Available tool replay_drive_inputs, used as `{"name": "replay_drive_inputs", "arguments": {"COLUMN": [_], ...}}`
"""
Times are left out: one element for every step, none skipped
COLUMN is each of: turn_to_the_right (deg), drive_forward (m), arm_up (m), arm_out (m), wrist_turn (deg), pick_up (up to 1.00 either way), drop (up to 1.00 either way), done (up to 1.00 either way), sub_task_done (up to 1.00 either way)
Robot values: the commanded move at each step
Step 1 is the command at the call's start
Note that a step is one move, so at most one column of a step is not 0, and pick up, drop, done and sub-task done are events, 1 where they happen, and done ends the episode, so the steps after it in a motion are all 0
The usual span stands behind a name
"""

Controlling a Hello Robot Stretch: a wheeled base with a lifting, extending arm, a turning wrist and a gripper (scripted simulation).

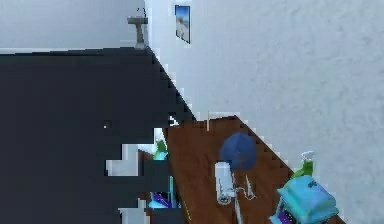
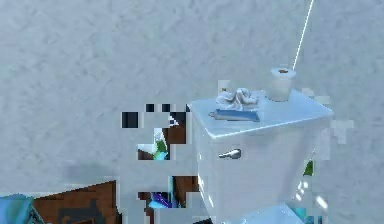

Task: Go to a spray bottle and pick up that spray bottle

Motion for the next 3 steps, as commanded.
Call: {"name": "replay_drive_inputs", "arguments": {"turn_to_the_right": [-45.0,-9.0,18.0], "drive_forward": [0.00,0.00,0.00], "arm_up": [0.00,0.00,0.00], "arm_out": [0.00,0.00,0.00], "wrist_turn": [0.0,0.0,0.0], "pick_up": [0.00,0.00,0.00], "drop": [0.00,0.00,0.00], "done": [0.00,0.00,0.00], "sub_task_done": [0.00,0.00,0.00]}}
